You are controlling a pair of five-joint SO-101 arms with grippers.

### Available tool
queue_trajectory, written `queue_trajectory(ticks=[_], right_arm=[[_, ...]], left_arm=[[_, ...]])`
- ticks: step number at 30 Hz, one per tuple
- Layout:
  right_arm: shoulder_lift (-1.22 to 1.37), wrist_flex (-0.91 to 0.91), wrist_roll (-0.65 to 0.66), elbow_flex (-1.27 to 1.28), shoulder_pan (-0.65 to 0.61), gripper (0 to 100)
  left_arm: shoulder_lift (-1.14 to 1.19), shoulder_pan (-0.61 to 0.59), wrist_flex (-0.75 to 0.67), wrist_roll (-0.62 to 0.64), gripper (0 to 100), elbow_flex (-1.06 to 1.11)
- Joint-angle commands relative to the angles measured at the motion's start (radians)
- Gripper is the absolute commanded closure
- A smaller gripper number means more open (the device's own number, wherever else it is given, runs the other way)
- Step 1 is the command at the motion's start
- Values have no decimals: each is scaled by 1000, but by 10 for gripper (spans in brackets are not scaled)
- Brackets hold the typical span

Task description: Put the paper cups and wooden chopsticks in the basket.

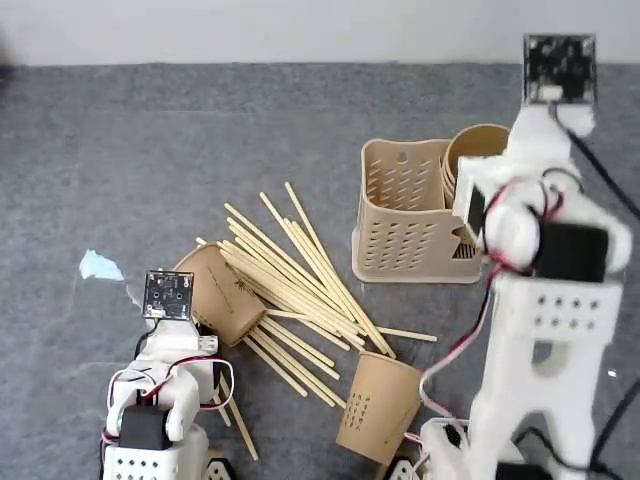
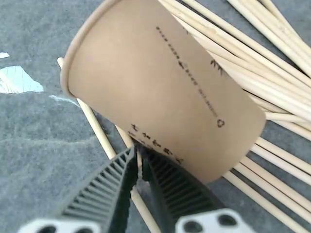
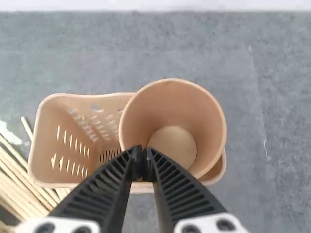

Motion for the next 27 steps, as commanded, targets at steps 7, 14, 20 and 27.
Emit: queue_trajectory(ticks=[7, 14, 20, 27], right_arm=[[-275, -380, 11, 459, 24, 991], [-294, -515, 75, 729, 81, 991], [-323, -532, 87, 721, 74, 991], [-437, -372, 15, 526, 21, 991]], left_arm=[[-11, 0, 6, 3, 987, -7], [-11, 0, 6, 3, 987, -7], [-11, 0, 6, 3, 987, -7], [-11, 0, 6, 3, 987, -7]])
